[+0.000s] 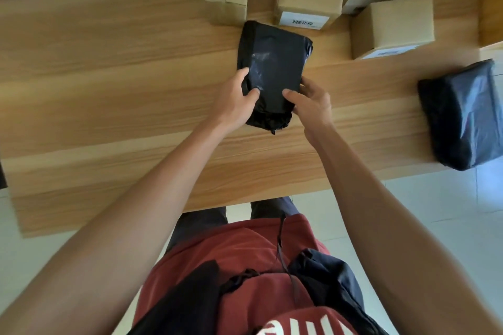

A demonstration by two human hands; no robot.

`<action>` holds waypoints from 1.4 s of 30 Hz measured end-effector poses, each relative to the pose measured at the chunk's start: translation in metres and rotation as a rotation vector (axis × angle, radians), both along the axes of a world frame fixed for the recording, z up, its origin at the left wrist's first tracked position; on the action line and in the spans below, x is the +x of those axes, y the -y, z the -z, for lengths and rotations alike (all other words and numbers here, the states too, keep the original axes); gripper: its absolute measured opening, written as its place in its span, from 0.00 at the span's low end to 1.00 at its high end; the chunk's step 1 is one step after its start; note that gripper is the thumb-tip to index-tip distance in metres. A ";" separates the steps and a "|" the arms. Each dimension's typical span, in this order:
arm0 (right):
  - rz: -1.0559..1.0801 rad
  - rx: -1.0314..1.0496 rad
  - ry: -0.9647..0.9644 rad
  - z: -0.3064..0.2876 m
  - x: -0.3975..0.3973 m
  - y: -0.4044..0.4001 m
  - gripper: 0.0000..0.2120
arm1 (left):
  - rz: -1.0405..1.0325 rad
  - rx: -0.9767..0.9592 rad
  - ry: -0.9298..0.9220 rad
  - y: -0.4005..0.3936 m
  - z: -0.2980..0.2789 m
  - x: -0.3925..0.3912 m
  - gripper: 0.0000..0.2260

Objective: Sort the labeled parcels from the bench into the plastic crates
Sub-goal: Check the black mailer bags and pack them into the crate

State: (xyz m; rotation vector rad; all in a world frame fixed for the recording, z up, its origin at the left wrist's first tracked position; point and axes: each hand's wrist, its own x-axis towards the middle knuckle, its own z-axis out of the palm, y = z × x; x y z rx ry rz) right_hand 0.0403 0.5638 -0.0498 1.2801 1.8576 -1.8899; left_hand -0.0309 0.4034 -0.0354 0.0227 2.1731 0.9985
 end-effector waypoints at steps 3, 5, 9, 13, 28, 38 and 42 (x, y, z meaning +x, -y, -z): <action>-0.005 0.040 -0.066 -0.016 0.004 0.006 0.21 | -0.019 0.017 -0.077 0.004 -0.013 0.005 0.27; 0.012 0.030 -0.121 -0.028 0.004 0.013 0.23 | -0.030 0.026 -0.151 0.008 -0.023 0.009 0.28; 0.050 0.011 -0.245 -0.058 0.003 0.024 0.24 | -0.087 0.067 -0.252 0.019 -0.043 0.018 0.31; 0.079 -0.024 -0.359 -0.083 0.002 0.034 0.24 | -0.183 0.153 -0.319 0.028 -0.062 0.026 0.30; -0.065 -0.202 -0.542 -0.128 0.004 0.061 0.25 | -0.228 0.118 -0.522 0.043 -0.094 0.042 0.25; -0.282 -0.211 -0.471 -0.143 -0.004 0.066 0.18 | -0.580 0.386 -0.242 0.048 -0.119 0.038 0.19; -0.341 -0.248 -0.473 -0.144 -0.011 0.055 0.17 | -0.660 0.406 -0.235 0.053 -0.119 0.034 0.21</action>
